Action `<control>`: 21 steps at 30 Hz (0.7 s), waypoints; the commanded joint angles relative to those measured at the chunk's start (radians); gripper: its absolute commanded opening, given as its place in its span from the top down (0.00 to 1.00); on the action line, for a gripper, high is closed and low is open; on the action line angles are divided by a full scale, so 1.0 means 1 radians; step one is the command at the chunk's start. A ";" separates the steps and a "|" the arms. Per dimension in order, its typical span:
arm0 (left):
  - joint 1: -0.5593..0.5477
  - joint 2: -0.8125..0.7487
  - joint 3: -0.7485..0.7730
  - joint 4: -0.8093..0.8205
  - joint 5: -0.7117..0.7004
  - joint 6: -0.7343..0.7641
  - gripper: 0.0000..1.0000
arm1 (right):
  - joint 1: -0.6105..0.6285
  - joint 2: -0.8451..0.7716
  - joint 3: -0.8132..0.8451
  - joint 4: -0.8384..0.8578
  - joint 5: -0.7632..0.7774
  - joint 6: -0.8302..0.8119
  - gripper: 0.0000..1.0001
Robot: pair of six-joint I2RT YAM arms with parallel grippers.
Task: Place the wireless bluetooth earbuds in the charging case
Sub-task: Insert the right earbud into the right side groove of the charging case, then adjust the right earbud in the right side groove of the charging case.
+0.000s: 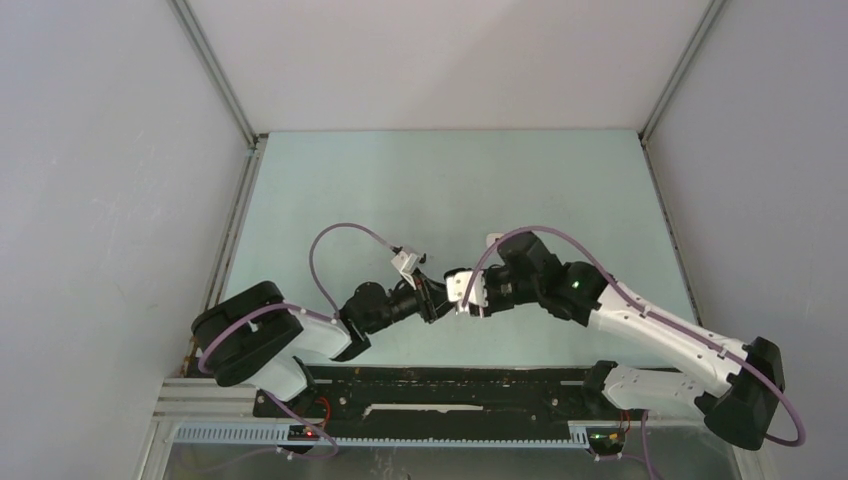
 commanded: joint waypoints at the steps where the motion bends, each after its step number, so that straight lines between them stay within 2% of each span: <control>1: -0.011 -0.002 -0.029 0.071 -0.001 0.114 1.00 | -0.109 -0.045 0.148 -0.091 -0.205 0.085 0.62; 4: -0.027 -0.019 -0.046 0.072 -0.006 0.201 1.00 | -0.186 -0.073 0.207 -0.167 -0.305 0.093 0.62; 7: -0.053 -0.040 -0.057 0.070 -0.008 0.285 1.00 | -0.239 -0.086 0.208 -0.195 -0.322 0.098 0.63; 13: -0.098 -0.128 -0.055 0.032 0.057 0.407 1.00 | -0.433 -0.015 0.205 -0.200 -0.484 0.216 0.66; 18: -0.127 -0.223 -0.042 -0.111 0.103 0.574 1.00 | -0.445 0.044 0.208 -0.334 -0.548 0.162 0.61; 21: -0.141 -0.222 -0.056 -0.103 0.105 0.620 1.00 | -0.446 0.038 0.192 -0.372 -0.622 0.111 0.53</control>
